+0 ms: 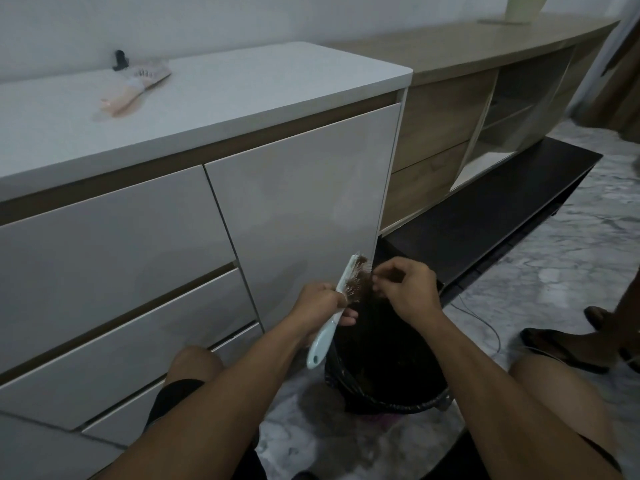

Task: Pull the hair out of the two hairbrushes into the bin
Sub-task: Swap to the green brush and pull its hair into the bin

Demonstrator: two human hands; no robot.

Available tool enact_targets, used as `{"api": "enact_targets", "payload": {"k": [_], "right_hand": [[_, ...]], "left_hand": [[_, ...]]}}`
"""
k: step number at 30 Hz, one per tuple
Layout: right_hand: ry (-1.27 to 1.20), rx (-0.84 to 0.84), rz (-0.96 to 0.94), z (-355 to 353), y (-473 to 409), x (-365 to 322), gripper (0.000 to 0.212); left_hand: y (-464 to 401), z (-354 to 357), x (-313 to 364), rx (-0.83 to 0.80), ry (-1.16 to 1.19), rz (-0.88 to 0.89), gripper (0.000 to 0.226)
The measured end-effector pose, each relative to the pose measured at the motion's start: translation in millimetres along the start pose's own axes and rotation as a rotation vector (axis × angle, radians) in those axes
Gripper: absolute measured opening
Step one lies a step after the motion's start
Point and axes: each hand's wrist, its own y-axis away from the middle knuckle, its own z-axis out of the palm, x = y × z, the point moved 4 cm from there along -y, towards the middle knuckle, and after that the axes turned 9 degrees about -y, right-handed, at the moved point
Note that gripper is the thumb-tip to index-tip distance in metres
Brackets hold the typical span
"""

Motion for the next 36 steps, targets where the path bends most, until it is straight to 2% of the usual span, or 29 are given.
{"api": "enact_targets", "payload": {"k": [2,8,12,18,21,27,29,31,33,36], "right_hand": [[-0.028,0.035,0.012,-4.4,-3.6,2.9,0.015],[0.061,-0.218,-0.055,10.9,9.7,-3.7,0.032],[0.073,-0.132,-0.038,10.6,8.5,-4.2,0.013],[0.140,0.027,-0.008,-4.9,2.8,-4.7,0.011],[0.168,-0.039,0.000,-1.4,2.3,-2.9,0.012],[0.116,-0.117,-0.021,7.7,5.7,-3.3,0.035],[0.113,-0.145,-0.089,9.3,7.4,-7.4,0.044],[0.213,-0.152,-0.185,10.9,6.3,-8.8,0.051],[0.288,-0.147,-0.238,14.0,5.9,-8.4,0.046],[0.314,-0.048,-0.275,12.3,3.3,-8.1,0.022]], "left_hand": [[-2.1,-1.7,-1.8,0.011,0.012,0.001,0.015],[-1.9,-2.4,-3.0,-0.006,0.072,0.009,0.012],[-0.2,-2.8,-2.0,-0.005,0.078,0.022,0.016],[1.0,-4.7,-0.4,0.043,0.045,0.035,0.017],[3.5,-3.7,3.2,0.064,0.013,0.051,0.018],[5.8,-2.8,7.7,0.081,-0.056,0.097,0.017],[5.3,-0.8,8.8,0.090,-0.076,0.114,0.017],[4.5,1.1,10.0,0.097,-0.085,0.127,0.020],[3.5,2.6,11.0,0.093,-0.095,0.138,0.022],[2.4,1.4,10.8,0.090,-0.098,0.132,0.019]]}}
